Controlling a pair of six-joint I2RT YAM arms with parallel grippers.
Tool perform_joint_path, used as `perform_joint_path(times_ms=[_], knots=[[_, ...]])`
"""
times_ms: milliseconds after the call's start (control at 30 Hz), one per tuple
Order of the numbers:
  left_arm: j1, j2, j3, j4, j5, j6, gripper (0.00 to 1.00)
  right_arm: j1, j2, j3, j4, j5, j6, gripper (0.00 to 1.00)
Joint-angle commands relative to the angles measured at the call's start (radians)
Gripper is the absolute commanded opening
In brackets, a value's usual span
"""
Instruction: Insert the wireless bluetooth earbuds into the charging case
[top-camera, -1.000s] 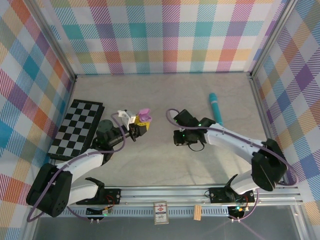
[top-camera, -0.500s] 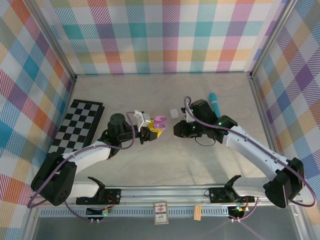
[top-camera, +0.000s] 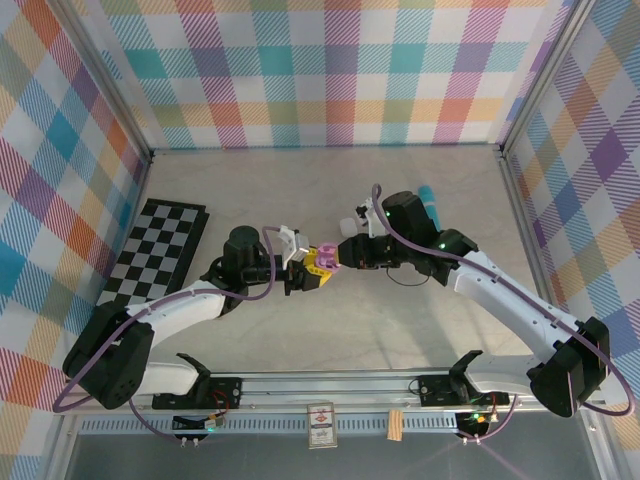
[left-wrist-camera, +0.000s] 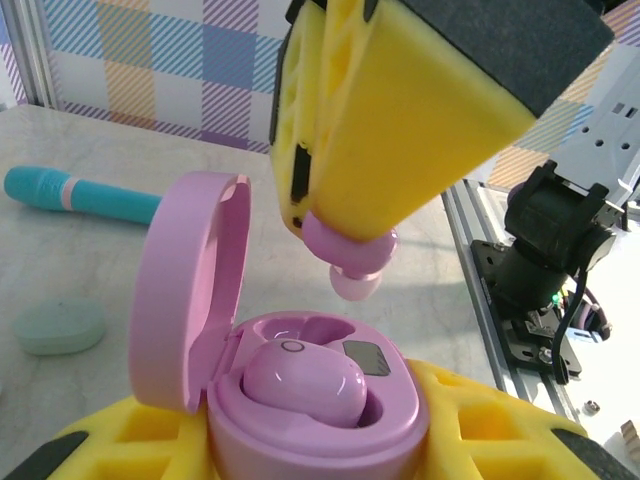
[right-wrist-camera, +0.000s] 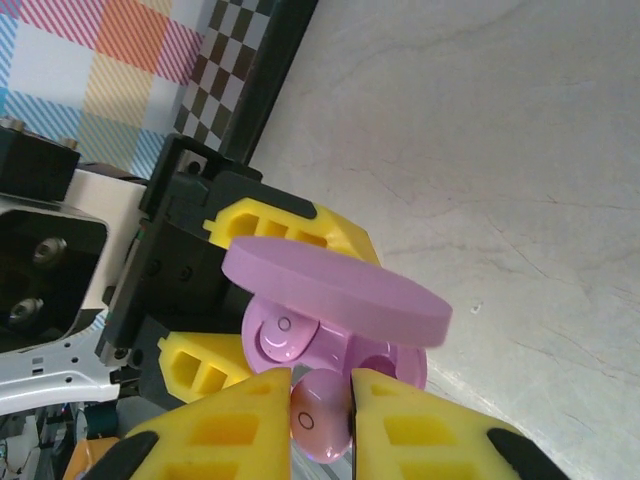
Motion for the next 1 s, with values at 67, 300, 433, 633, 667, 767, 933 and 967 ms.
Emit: perform_joint_path(times_ms=[67, 300, 433, 633, 667, 767, 933, 967], knots=[[-0.008, -0.023, 0.026, 0.008, 0.041, 0.019, 0.29, -0.005, 0.005, 0.024, 0.031, -0.025, -0.016, 0.20], [-0.008, -0.028, 0.022, 0.066, 0.038, -0.025, 0.29, -0.006, 0.014, -0.003, 0.054, -0.034, -0.006, 0.20], [-0.007, -0.024, 0.019, 0.104, 0.026, -0.047, 0.29, -0.006, 0.018, -0.011, 0.055, -0.035, -0.006, 0.20], [-0.007, -0.028, 0.023, 0.106, 0.019, -0.048, 0.29, -0.005, 0.016, -0.024, 0.041, -0.019, -0.011, 0.20], [-0.007, -0.028, 0.023, 0.109, 0.021, -0.049, 0.29, -0.006, 0.014, -0.027, 0.038, -0.013, -0.013, 0.20], [-0.007, -0.027, 0.023, 0.111, 0.022, -0.051, 0.29, -0.006, 0.015, -0.024, 0.019, 0.005, -0.020, 0.20], [-0.007, -0.028, 0.028, 0.121, 0.028, -0.058, 0.29, -0.006, 0.020, -0.021, 0.022, 0.010, -0.011, 0.28], [-0.008, -0.028, 0.029, 0.120, 0.027, -0.057, 0.29, -0.006, 0.019, -0.019, 0.025, 0.008, -0.011, 0.30]])
